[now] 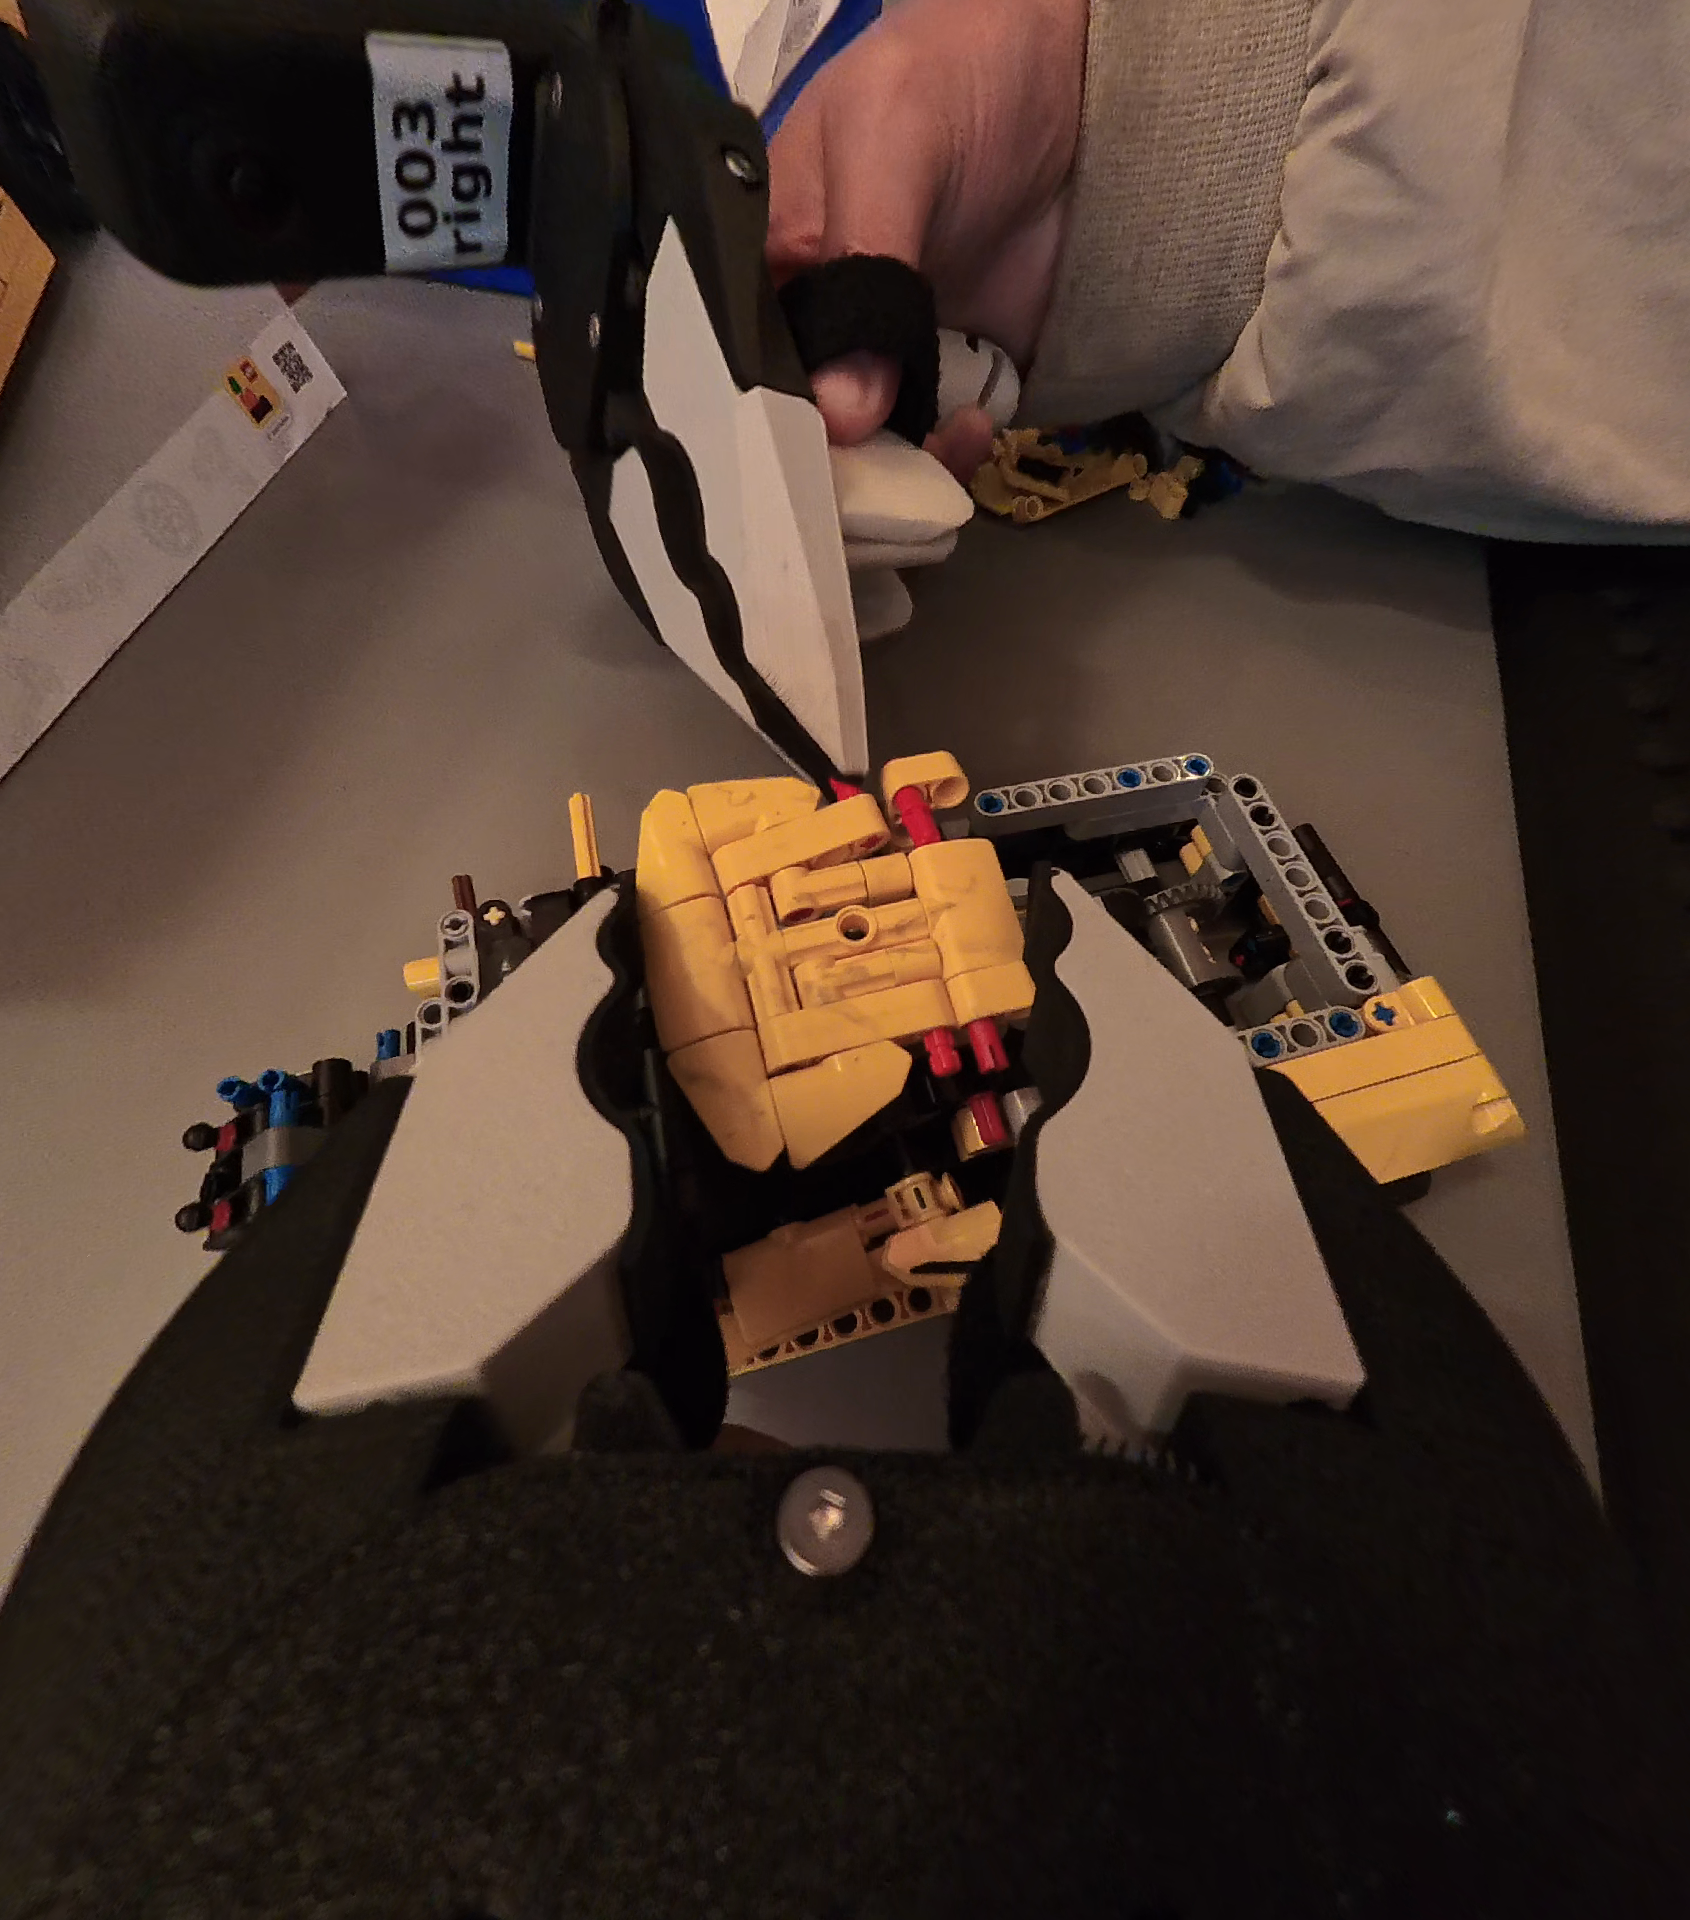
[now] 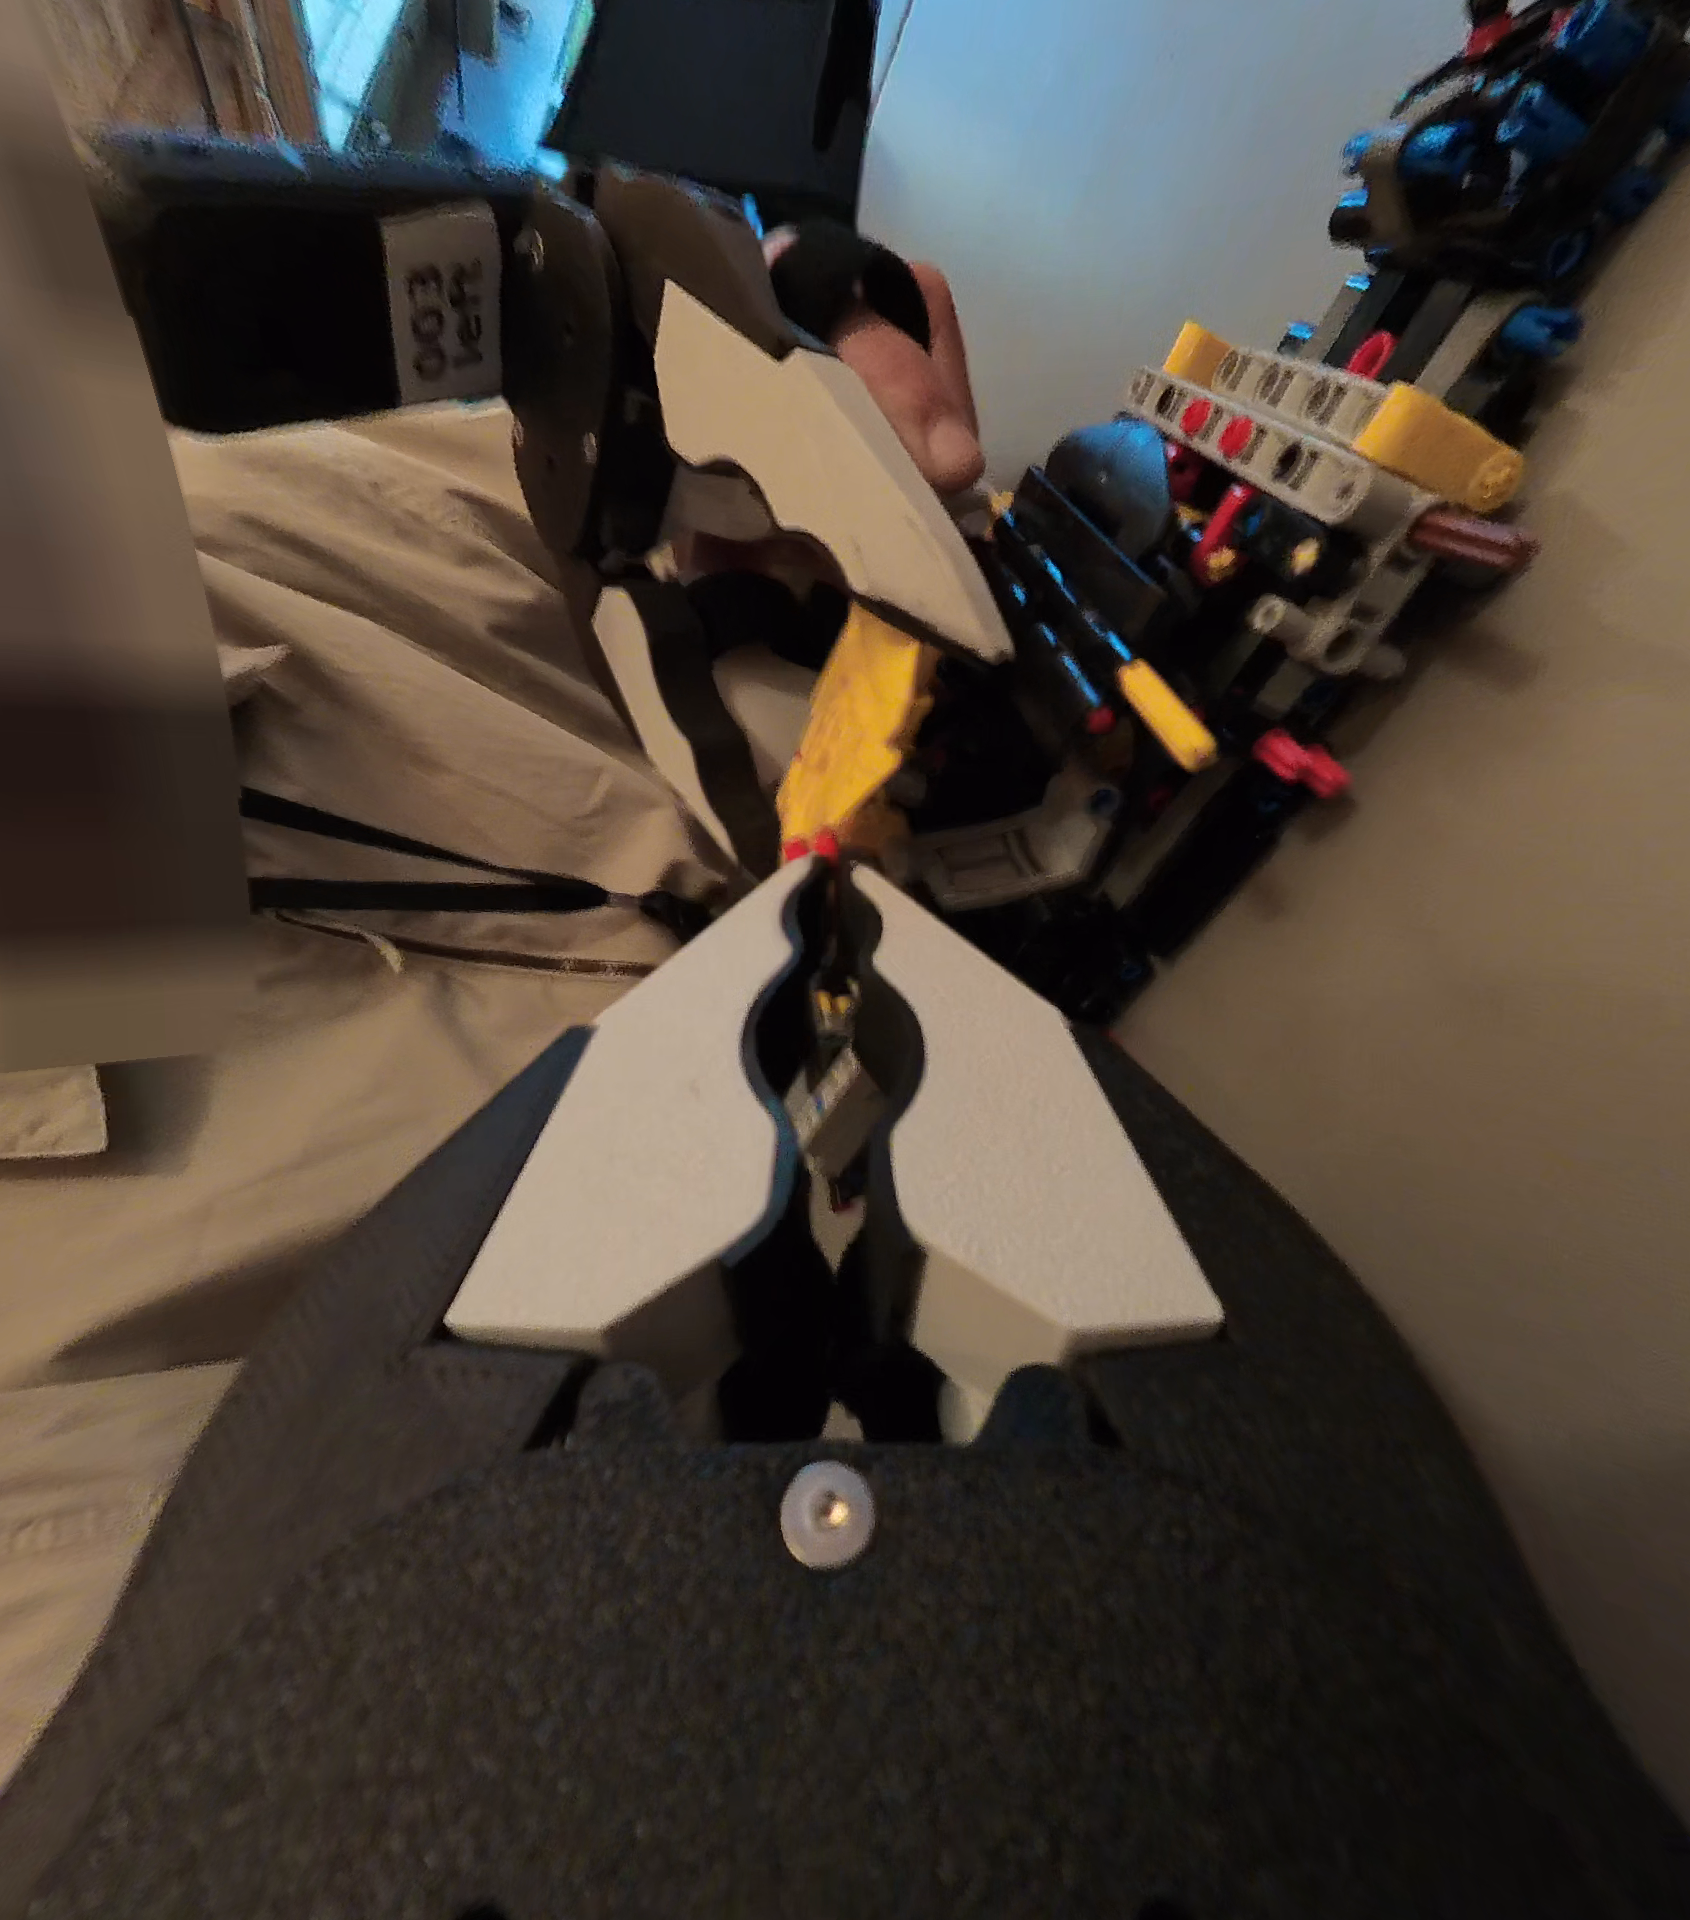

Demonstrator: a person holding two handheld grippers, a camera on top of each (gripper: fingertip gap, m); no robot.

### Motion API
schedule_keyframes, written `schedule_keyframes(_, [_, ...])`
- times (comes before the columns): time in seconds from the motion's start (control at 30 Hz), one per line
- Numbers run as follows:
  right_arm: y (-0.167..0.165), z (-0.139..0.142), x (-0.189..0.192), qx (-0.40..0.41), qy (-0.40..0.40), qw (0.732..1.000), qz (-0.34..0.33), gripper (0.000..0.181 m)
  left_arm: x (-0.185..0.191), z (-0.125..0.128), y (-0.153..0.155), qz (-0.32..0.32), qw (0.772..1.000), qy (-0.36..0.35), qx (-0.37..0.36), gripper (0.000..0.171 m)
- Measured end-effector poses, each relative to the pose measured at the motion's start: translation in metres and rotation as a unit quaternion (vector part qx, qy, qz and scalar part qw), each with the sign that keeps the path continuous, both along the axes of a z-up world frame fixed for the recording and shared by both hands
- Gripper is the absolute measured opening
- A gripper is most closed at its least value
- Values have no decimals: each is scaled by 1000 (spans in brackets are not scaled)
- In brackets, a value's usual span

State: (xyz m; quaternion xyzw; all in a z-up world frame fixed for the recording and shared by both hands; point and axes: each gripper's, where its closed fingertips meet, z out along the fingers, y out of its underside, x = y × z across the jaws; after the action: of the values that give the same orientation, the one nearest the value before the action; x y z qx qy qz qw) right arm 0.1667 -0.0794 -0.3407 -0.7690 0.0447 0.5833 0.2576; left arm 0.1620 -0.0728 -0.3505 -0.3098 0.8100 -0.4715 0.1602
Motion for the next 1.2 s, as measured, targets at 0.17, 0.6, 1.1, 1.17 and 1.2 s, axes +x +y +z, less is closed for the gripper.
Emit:
schedule_keyframes(0.17, [-23,19,46,23,-54,994,-88,0,-4,0,-1,-13,1000,7,-8,74])
schedule_keyframes(0.6, [-14,53,40,164,-488,779,-358,37,-2,3,1,-6,1000,-5,-2,73])
schedule_keyframes(1.1, [-3,0,-10,126,-407,802,-418,15,-4,2,-2,-13,1000,12,-26,74])
schedule_keyframes(1.17, [-4,-2,-7,121,-405,801,-423,18,-4,2,-1,-13,999,12,-27,74])
schedule_keyframes(1.2, [-4,-3,-9,121,-394,808,-422,15,-4,2,-2,-14,999,12,-27,74])
